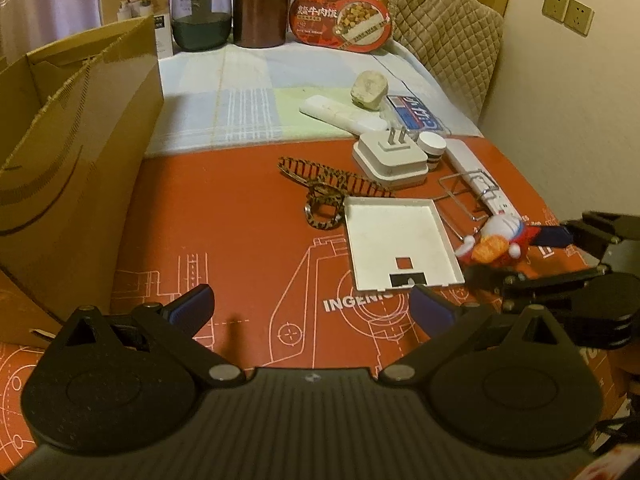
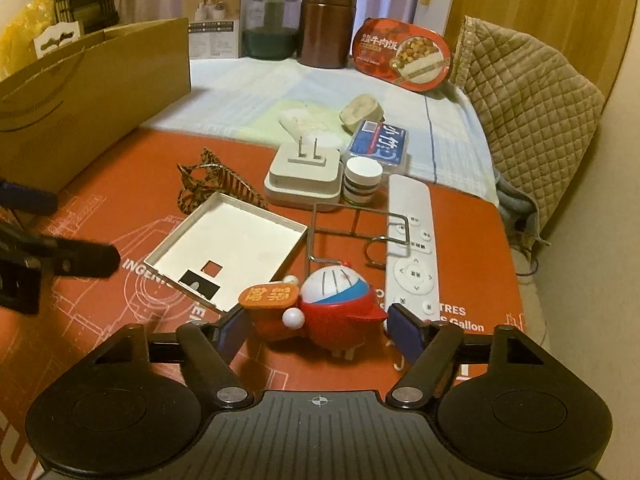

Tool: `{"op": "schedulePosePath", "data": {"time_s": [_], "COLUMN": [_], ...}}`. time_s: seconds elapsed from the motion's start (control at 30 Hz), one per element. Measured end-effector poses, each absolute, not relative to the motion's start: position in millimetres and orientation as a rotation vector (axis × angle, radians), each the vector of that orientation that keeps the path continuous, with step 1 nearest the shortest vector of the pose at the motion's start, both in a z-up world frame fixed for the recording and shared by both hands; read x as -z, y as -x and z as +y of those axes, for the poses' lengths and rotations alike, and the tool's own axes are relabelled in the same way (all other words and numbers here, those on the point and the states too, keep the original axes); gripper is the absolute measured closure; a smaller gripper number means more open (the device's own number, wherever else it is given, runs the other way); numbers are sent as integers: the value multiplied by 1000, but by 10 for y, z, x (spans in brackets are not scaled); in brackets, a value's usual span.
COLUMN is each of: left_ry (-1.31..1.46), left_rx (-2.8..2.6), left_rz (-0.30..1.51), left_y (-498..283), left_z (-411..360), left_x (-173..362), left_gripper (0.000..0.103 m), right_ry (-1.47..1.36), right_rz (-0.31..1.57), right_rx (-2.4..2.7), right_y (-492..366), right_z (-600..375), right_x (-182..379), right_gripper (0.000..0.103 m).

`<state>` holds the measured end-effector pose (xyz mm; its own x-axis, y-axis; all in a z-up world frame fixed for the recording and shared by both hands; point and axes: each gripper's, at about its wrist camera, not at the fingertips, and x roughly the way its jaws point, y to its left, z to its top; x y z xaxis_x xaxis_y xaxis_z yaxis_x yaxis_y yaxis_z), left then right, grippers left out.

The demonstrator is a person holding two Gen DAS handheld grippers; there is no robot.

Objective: Organize rigid objects
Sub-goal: 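Reach the right gripper to the red Doraemon toy and grasp it, then lift the red toy with the right gripper while the left gripper grasps the white square tray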

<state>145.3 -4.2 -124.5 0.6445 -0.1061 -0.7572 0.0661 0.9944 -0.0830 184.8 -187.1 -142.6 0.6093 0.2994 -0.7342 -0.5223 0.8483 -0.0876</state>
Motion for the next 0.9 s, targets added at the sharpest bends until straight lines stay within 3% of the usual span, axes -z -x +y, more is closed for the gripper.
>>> {"op": "schedulePosePath", "data": {"time_s": [0.9], "left_ry": [11], "left_rx": [240], "left_rz": [822], "left_y": [-1761], "left_z": [-587], "left_x": [1572], "left_gripper": [1], "right_ry": [156], "right_rz": [773], "right_rx": [-308], "right_y": [-1835], "right_z": [-2301], "right_x": [1217], "right_gripper": [38]}}
